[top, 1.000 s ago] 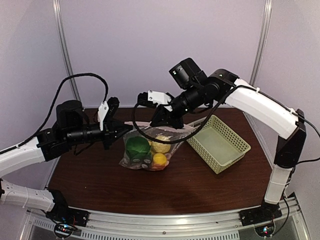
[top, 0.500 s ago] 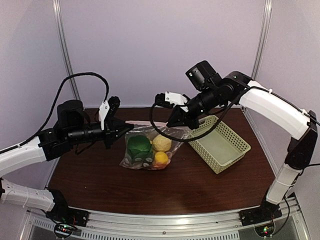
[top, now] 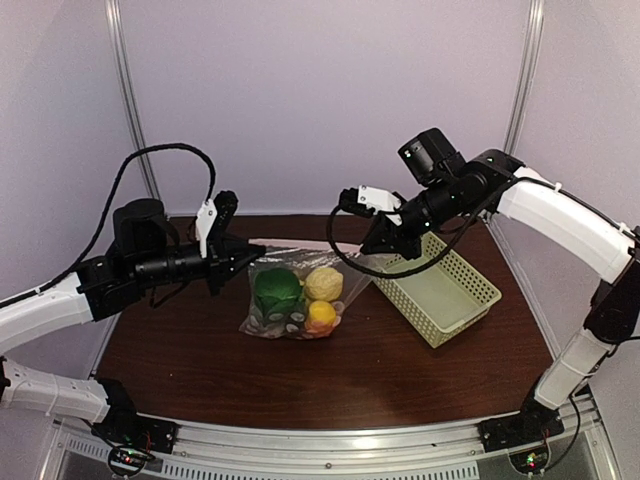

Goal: Place the food in the zip-top bag and seal the zipper
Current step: Zip the zipper on the zipper food storage bag.

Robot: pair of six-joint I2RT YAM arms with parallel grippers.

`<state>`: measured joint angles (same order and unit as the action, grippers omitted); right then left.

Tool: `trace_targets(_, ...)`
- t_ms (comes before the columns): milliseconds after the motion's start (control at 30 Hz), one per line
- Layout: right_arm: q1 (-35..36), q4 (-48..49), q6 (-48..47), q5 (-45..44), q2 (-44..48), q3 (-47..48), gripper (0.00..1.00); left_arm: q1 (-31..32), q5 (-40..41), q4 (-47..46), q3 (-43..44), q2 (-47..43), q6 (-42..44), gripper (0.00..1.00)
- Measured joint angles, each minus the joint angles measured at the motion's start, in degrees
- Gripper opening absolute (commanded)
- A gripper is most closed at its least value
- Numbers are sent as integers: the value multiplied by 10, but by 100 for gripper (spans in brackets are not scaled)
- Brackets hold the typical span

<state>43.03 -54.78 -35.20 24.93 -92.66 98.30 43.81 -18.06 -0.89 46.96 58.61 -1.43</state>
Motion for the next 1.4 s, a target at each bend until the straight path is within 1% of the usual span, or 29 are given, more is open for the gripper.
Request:
trace_targets(400,-30,-3,0,-10,7,-24,0,-7,0,-6,-9,0,-2,0)
trace_targets(1067,-43,-11,0,-12,10,-29,0,-14,0,-12,-16,0,-8,0)
trace_targets(1267,-49,-22,-5,-15,-5,4,0,-33,2,-17,-3,19,-16,0)
trace_targets(1333,-53,-32,-6,-24,-24,36,0,-41,10,-21,10,40,-23,0)
trace_targets(1400,-59,-40,-6,-39,-54,78,0,-56,29,-23,44,79,-29,0)
